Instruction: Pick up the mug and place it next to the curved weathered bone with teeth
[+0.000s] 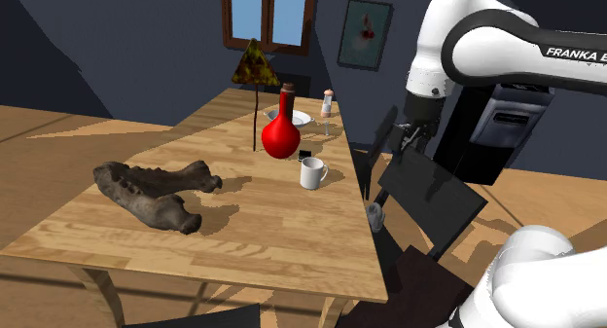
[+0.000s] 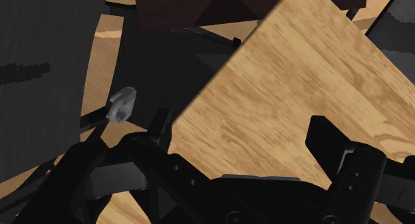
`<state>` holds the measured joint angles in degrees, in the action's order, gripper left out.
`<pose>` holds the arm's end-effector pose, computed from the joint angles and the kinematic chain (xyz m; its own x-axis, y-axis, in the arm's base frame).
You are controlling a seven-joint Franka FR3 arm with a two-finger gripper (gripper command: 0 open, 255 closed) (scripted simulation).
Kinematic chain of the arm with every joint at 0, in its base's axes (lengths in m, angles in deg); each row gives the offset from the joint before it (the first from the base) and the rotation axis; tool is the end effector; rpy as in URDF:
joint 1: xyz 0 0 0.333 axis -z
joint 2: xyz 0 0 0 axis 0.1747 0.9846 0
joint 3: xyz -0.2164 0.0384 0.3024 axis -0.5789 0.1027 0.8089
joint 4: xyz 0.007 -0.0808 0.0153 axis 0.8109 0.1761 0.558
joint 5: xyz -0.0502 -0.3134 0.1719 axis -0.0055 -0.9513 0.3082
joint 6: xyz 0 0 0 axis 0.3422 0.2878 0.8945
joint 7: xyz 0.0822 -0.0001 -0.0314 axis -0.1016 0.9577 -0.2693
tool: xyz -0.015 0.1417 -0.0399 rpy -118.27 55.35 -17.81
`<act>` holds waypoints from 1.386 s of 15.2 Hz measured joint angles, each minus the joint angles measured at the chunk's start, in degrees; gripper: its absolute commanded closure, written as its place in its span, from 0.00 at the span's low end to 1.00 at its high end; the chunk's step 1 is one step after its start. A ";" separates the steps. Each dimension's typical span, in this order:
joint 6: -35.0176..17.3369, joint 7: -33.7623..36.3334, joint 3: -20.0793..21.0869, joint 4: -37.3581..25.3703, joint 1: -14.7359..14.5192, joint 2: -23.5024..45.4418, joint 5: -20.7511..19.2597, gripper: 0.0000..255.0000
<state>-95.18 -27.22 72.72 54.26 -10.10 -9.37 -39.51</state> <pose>0.2280 -0.0073 0.5878 0.9877 -0.1562 -0.0050 -0.1547 -0.9820 0.1087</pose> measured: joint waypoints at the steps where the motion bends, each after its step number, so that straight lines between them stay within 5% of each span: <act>1: 0.00 0.00 0.00 0.00 0.00 0.00 0.00 0.00; 11: -15.16 1.62 -0.55 -2.45 0.47 16.75 0.15 0.00; 21: -27.10 2.41 -1.26 -12.50 1.03 37.54 0.48 0.00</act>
<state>-122.29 -24.81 71.46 41.75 -9.06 28.17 -39.04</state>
